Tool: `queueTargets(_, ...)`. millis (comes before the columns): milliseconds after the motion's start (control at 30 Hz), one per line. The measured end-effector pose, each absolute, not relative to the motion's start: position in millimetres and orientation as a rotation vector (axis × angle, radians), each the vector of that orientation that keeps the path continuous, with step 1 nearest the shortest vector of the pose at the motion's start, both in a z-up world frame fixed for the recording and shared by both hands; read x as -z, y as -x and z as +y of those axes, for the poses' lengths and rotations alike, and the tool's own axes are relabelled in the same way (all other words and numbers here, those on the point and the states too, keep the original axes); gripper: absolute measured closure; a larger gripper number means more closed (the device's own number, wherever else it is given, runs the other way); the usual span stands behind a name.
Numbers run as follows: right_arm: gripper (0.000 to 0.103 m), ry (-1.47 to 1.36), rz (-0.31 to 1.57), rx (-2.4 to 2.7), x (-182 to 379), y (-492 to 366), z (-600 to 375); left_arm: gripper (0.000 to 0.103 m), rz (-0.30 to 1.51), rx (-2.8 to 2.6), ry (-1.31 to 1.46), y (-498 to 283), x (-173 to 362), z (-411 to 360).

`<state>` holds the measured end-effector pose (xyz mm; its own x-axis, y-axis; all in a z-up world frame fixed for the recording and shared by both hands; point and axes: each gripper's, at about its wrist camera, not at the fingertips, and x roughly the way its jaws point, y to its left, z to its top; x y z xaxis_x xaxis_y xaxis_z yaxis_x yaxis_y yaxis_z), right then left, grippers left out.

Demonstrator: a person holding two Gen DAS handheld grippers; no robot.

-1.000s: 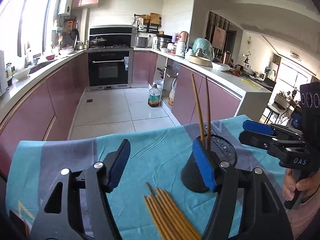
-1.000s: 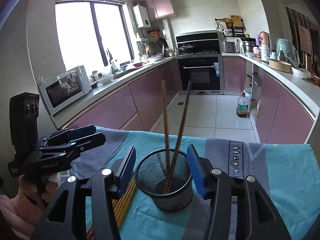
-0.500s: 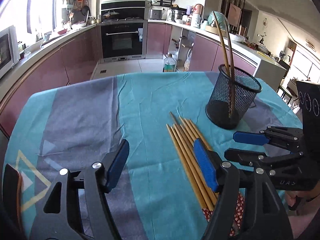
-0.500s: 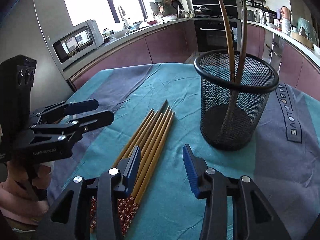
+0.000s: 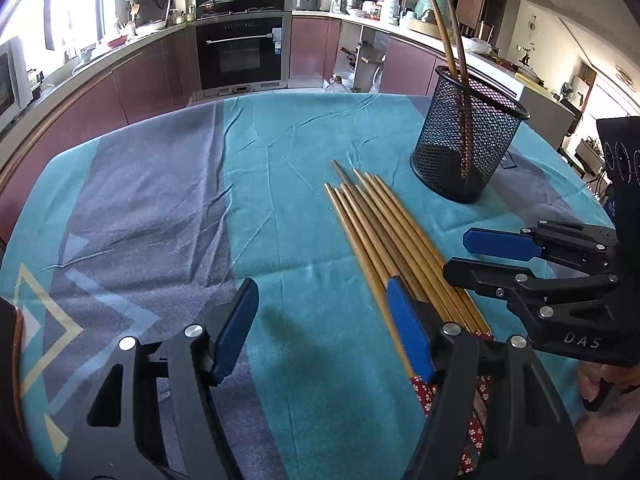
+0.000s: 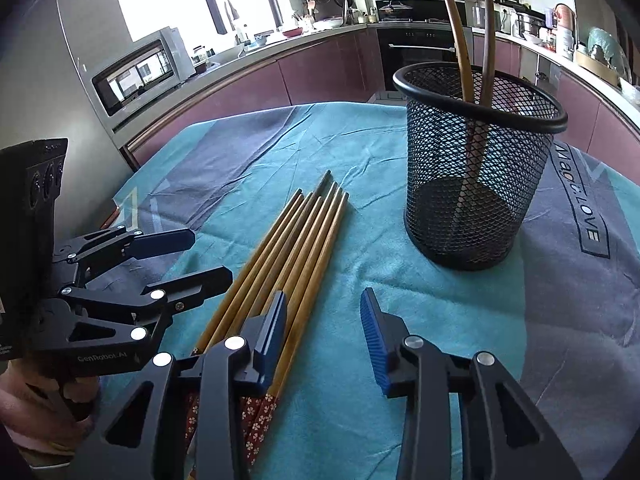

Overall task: Organize utensils
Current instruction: 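Open both tools and move them back over the chopsticks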

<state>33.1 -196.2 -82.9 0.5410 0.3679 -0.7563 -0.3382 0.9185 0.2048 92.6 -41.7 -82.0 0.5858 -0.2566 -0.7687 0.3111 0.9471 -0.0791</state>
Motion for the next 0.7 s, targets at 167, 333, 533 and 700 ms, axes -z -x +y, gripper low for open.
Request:
queueTargets(167,0.067,-0.029,0.909,-0.414,85.0,-34.2,-195.3,0.038,0.898,0.334,-0.058,-94.7,86.2,-44.8)
queueTargets(333,0.067,-0.013,0.908,-0.41,85.9,-35.2,-191.3,0.038,0.899,0.344,-0.064,-94.6,87.6,-48.2)
queueTargets(533,0.067,-0.006,0.909,-0.408,85.6,-36.3,-190.8,0.039,0.902,0.344,-0.082,-96.4,89.9,-53.8)
queueTargets(700,0.069,-0.002,0.912,-0.392,85.6,-36.9,-195.1,0.039,0.901,0.342,-0.086,-97.1,92.3,-56.4)
